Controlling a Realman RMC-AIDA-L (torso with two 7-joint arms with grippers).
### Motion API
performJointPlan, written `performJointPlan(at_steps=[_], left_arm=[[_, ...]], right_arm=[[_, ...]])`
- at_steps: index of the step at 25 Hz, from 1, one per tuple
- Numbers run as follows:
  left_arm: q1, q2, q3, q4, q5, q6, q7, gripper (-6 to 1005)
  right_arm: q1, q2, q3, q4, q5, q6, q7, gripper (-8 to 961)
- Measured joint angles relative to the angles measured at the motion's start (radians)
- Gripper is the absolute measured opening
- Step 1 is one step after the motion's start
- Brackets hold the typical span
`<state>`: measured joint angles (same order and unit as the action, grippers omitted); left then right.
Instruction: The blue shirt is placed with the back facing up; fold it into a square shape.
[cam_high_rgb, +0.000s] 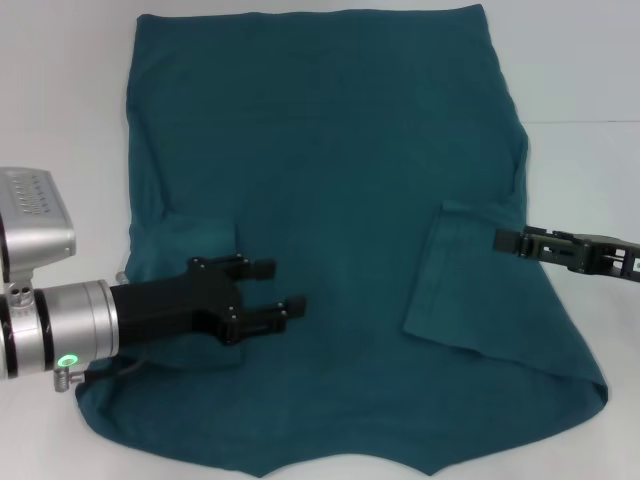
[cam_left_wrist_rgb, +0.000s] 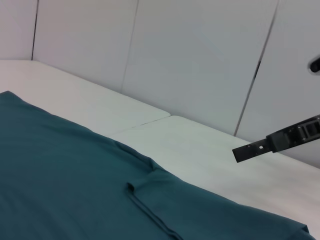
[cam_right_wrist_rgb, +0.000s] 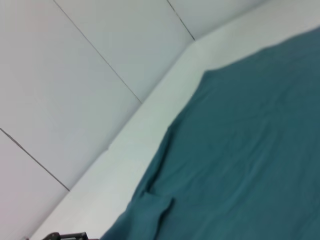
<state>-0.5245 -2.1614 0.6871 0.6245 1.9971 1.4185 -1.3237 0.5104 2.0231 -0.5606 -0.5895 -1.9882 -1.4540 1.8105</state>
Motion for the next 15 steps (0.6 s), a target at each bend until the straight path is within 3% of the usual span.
performJointPlan(at_steps=[5,11,15], left_arm=[[0.022,0.0,0.0,0.021,0.006,0.003,-0.057,709],[0.075,0.0,-0.003,0.076,0.007,0.003,-0.126,712],[0.112,0.0,-0.039,0.123,0.007,-0.004,-0.162,714]], right_arm=[[-0.015,0.009,0.003,0.077,0.07,0.013,-0.132,927],[-0.018,0.041,-0.003,0.085,0.076,0.046,-0.178,922],[-0.011,0.049,0.0,0.086,0.077,0.043,-0.182,917]])
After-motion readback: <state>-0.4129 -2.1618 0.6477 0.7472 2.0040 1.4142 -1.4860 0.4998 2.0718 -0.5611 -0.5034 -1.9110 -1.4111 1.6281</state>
